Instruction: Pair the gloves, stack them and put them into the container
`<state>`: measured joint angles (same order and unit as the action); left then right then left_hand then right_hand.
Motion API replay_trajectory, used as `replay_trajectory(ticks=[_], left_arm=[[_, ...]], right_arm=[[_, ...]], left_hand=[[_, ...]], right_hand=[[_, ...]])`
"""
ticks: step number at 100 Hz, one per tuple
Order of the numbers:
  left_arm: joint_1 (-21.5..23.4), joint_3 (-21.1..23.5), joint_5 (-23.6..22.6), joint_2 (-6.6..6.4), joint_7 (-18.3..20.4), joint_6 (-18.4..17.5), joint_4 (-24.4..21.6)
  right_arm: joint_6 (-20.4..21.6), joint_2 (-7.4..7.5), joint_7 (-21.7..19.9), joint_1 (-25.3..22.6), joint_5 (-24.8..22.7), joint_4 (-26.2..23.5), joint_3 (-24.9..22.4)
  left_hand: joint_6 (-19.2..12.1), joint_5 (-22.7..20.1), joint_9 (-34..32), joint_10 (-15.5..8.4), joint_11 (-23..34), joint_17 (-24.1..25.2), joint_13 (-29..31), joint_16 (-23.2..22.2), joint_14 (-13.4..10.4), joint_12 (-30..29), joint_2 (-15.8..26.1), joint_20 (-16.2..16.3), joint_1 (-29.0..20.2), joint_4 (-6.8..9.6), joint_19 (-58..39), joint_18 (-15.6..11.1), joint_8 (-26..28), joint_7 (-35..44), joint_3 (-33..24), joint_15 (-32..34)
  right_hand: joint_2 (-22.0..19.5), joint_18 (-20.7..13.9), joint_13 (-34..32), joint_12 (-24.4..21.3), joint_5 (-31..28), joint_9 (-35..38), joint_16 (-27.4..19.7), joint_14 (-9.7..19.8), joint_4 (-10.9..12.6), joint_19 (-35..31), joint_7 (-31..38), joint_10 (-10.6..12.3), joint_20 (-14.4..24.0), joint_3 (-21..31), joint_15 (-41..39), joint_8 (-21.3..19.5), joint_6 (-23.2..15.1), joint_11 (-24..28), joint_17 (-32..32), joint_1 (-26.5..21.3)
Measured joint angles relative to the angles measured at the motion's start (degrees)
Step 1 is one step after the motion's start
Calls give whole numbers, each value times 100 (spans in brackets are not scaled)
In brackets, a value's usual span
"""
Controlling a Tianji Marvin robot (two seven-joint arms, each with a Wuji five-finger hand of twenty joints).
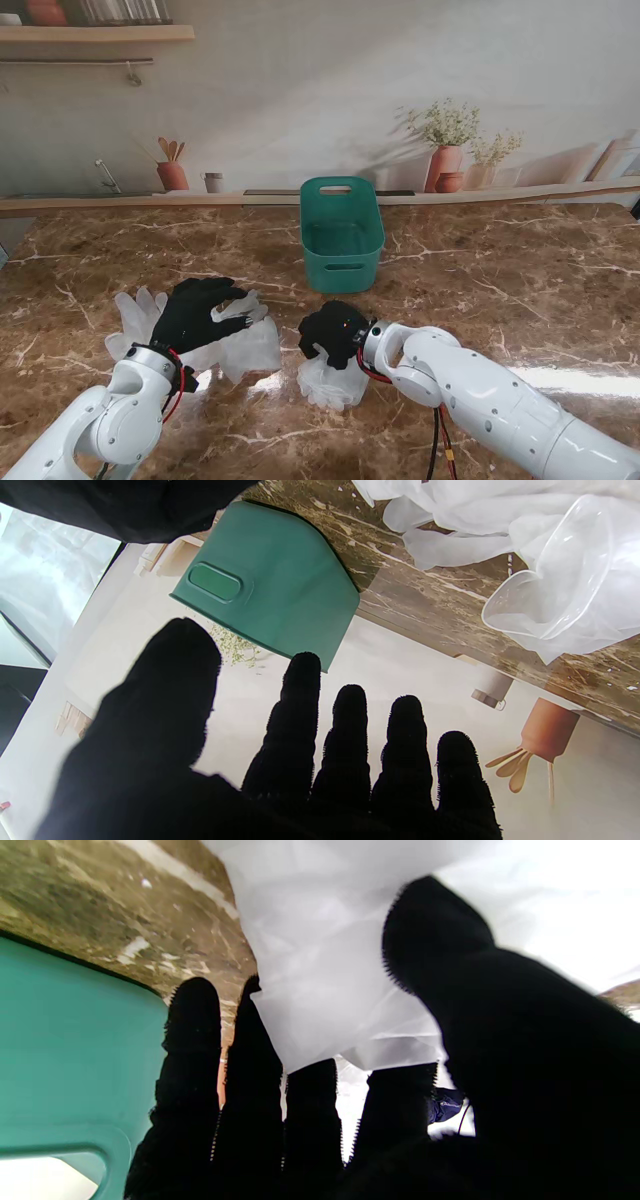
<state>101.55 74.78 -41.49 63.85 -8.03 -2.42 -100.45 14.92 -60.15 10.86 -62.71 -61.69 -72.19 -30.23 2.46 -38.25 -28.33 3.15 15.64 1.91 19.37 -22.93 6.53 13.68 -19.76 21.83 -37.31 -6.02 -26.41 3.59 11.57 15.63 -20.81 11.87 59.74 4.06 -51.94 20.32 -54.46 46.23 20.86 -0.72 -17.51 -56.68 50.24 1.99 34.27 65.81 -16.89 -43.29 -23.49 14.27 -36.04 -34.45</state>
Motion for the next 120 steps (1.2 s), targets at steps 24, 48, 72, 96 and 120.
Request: replay_trajectory(ticks=[24,48,72,96,120], left_arm=[[-9,-10,1,-3,45,0,0],[-43,-40,11,-14,96,0,1],[-363,-261,146,-49,254,-13,199],[-741,-550,329,-35,242,-17,414],[-1006,-789,474,-18,234,-27,597]], right_arm=[[-55,9,-34,-96,47,-66,-99],[-59,-75,369,-347,123,-22,-476],[-11,-198,1070,-736,472,78,-1015],[-36,-304,2163,-778,341,604,-1144],[78,-251,3162,-854,-89,921,-1122]], left_hand=[[-87,-174,0,0,0,0,0,0,0,0,65,0,0,0,0,1,41,199,0,0],[-133,-232,0,0,-1,0,0,1,0,-1,65,0,0,0,0,7,97,243,0,0],[-147,-234,0,0,-54,0,0,3,0,-4,121,0,-134,8,0,10,107,342,110,-1],[-147,-234,0,0,-55,0,0,7,0,-25,121,0,-134,8,0,11,159,343,110,-1],[-147,-234,0,0,-55,0,0,8,0,-26,121,0,-134,8,1,12,160,343,110,-1]], right_hand=[[-60,-31,-1298,782,-420,1793,1521,327,0,-1229,-18,291,258,30,-1473,-1445,29,620,-717,-148],[-117,-35,-1225,2623,-165,2305,2021,474,-24,-1233,-303,841,285,26,-1925,-1001,36,1605,-313,-284],[-122,-59,-1237,2392,-106,2610,2001,507,-24,-1228,260,842,284,1,-1925,1250,117,1675,-309,-275],[-200,-16,-1238,2335,-197,2667,1953,516,-24,-1228,330,842,284,-28,-1903,1333,113,1673,-300,-270],[-233,-126,-1069,2335,-194,2641,1953,595,-24,-1143,345,846,284,-76,-1875,1334,106,1673,-132,-267]])
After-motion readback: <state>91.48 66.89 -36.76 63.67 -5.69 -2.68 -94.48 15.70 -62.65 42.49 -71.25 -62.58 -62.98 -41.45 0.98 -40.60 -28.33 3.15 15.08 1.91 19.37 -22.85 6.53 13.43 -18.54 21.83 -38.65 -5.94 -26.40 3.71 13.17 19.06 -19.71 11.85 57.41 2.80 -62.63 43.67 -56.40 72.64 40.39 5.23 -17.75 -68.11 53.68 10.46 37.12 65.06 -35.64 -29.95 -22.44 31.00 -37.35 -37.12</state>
